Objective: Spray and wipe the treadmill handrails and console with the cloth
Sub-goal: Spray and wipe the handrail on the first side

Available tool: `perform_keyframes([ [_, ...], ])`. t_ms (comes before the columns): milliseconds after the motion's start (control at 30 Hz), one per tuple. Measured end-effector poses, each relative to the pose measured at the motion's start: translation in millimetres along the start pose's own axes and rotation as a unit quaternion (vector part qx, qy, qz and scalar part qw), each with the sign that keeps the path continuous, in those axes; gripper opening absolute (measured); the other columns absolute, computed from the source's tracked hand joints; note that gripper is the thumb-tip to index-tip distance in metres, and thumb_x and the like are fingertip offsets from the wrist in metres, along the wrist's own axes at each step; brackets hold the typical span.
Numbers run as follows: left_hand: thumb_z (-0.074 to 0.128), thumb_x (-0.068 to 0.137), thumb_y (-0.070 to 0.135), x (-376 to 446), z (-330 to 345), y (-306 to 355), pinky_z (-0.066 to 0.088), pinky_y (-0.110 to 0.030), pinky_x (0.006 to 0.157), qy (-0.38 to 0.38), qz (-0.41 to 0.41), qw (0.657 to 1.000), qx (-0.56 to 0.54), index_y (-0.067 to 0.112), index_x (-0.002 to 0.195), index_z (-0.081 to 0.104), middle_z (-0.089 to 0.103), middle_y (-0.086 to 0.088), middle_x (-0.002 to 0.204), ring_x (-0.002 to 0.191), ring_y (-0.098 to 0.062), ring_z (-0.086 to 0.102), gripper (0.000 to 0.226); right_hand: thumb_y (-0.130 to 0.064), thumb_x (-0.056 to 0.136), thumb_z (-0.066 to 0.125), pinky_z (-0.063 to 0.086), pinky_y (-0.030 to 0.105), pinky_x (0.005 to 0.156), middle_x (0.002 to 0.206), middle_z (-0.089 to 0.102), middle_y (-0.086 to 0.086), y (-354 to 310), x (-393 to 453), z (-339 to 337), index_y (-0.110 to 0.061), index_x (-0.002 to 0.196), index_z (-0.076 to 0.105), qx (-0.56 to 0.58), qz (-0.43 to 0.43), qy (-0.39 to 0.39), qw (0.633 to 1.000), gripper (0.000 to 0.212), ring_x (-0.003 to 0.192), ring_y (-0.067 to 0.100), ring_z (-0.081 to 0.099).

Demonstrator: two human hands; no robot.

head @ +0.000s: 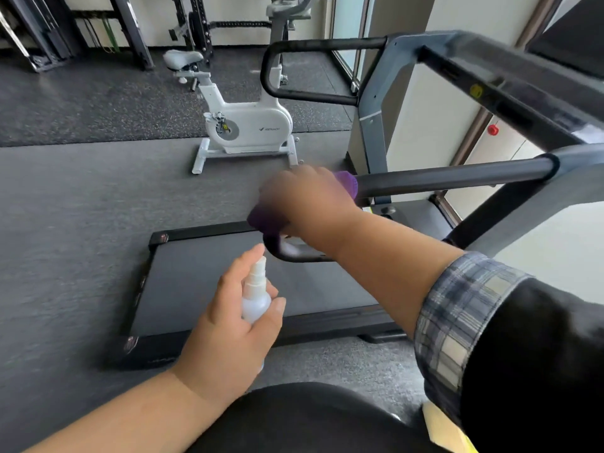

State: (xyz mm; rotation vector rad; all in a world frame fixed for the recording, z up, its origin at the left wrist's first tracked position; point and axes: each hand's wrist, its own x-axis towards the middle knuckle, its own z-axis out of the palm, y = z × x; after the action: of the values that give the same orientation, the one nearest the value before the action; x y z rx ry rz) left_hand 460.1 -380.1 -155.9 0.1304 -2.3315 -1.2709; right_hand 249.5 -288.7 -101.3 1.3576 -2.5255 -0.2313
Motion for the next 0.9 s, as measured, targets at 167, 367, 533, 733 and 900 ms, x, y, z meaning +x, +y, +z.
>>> perform_keyframes([
  [167,0.067,0.093,0.017,24.0,-18.3,-5.6,0.041,-0.002,0.075,0.03,-0.015,0.999,0.0,0.076,0.123,0.03,0.064,0.018,0.096,0.09,-0.006,0.062,0.076,-0.063,0.07,0.077,0.04,0.045,0.099,0.137,0.053,-0.002,33.4,-23.3,10.7,-0.038,0.144,0.045,0.11,0.116,0.083,0.984,0.085,0.118,0.033,0.053],
  [367,0.061,0.084,0.04,2.7,-22.5,-15.0,0.046,-0.013,0.075,0.018,-0.044,0.999,-0.006,0.071,0.13,0.031,0.066,0.015,0.097,0.091,-0.008,0.063,0.063,-0.05,0.069,0.082,0.04,0.049,0.095,0.131,0.057,0.005,8.5,-17.9,25.0,-0.031,0.139,0.052,0.021,0.15,0.131,0.98,0.078,0.112,0.039,0.053],
  [533,0.061,0.084,0.041,6.7,-16.4,-16.9,0.047,-0.008,0.073,0.005,-0.046,0.999,-0.016,0.071,0.13,0.031,0.065,0.016,0.098,0.09,-0.006,0.063,0.062,-0.027,0.076,0.076,0.043,0.047,0.088,0.128,0.055,0.005,5.2,-14.6,27.9,-0.029,0.142,0.046,-0.066,0.121,0.125,0.983,0.072,0.105,0.037,0.053],
  [733,0.066,0.087,0.031,18.8,16.3,2.3,0.041,-0.001,0.077,-0.037,-0.011,0.999,-0.017,0.074,0.127,0.031,0.064,0.019,0.1,0.095,-0.002,0.062,0.069,-0.055,0.082,0.071,0.04,0.044,0.097,0.141,0.049,0.001,31.2,-25.4,17.5,-0.036,0.15,0.036,0.02,0.072,0.085,0.994,0.08,0.118,0.031,0.05],
  [900,0.07,0.088,0.02,31.3,42.1,20.8,0.037,0.003,0.075,-0.064,0.005,0.998,0.003,0.077,0.125,0.029,0.063,0.024,0.1,0.095,0.003,0.06,0.079,-0.058,0.085,0.066,0.035,0.04,0.104,0.147,0.045,-0.001,50.0,-42.5,20.6,-0.037,0.154,0.029,0.063,0.093,0.088,0.99,0.081,0.124,0.027,0.046],
])
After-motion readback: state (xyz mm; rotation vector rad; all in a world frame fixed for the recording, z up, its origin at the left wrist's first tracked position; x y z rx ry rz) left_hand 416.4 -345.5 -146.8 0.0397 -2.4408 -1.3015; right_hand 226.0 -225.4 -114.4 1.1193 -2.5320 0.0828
